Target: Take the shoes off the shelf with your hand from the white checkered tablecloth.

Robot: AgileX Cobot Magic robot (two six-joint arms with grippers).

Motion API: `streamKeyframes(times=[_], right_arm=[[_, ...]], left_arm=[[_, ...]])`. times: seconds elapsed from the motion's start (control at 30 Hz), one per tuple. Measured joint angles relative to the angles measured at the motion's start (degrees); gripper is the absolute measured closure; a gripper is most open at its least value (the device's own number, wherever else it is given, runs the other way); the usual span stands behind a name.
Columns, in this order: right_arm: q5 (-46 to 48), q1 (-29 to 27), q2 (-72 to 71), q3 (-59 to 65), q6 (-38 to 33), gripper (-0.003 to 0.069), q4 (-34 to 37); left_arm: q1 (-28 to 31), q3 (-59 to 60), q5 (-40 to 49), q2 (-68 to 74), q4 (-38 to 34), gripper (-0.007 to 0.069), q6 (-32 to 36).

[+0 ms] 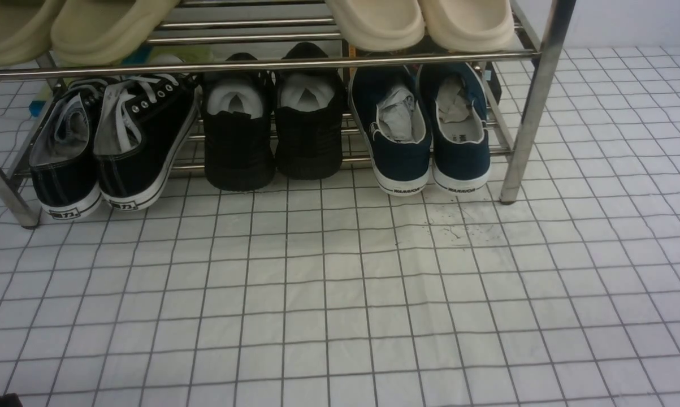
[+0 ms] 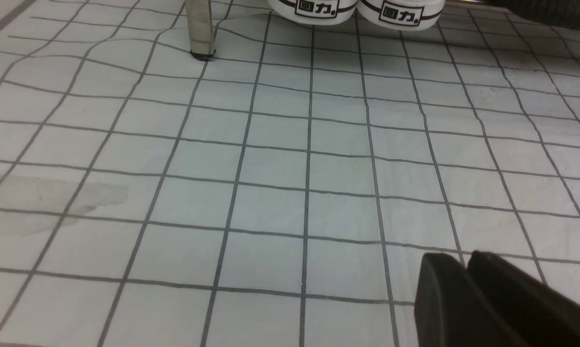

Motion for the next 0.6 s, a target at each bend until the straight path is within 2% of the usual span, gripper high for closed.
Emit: streamKeyframes(times=[0.13,0.23,0.33,0.43,0.47,0.5,0.6], right_arm=[[13.9,0.0,15.3,-7.1,0.0,0.0659,-5.2],[22.3,0.0,28.5,-11.3,-1.9,0.0659,-4.2],[24.9,0.0,39.5,-14.4,-9.0,0.0657,3.1],[27.5,0.1,49.7,-18.3,-22.8,0.0656,17.5],[27.8,0.1,50.9,-18.6,-24.6,0.0656,18.4],[30.0,0.1,55.3,-21.2,-30.4,0.0655,25.5],[32.7,0.3,60.4,-26.5,-36.9,0.0654,33.2]], left_arm=[[0.0,0.0,0.0,0.0,0.0,0.0532,0.0],[0.0,0.0,0.0,0.0,0.0,0.0532,0.0],[0.0,0.0,0.0,0.0,0.1,0.0532,0.0],[0.0,0.0,0.0,0.0,0.1,0.0532,0.0],[0.0,0.0,0.0,0.0,0.1,0.0532,0.0],[0.0,0.0,0.0,0.0,0.1,0.0532,0.0],[0.0,0.0,0.0,0.0,0.1,0.0532,0.0]])
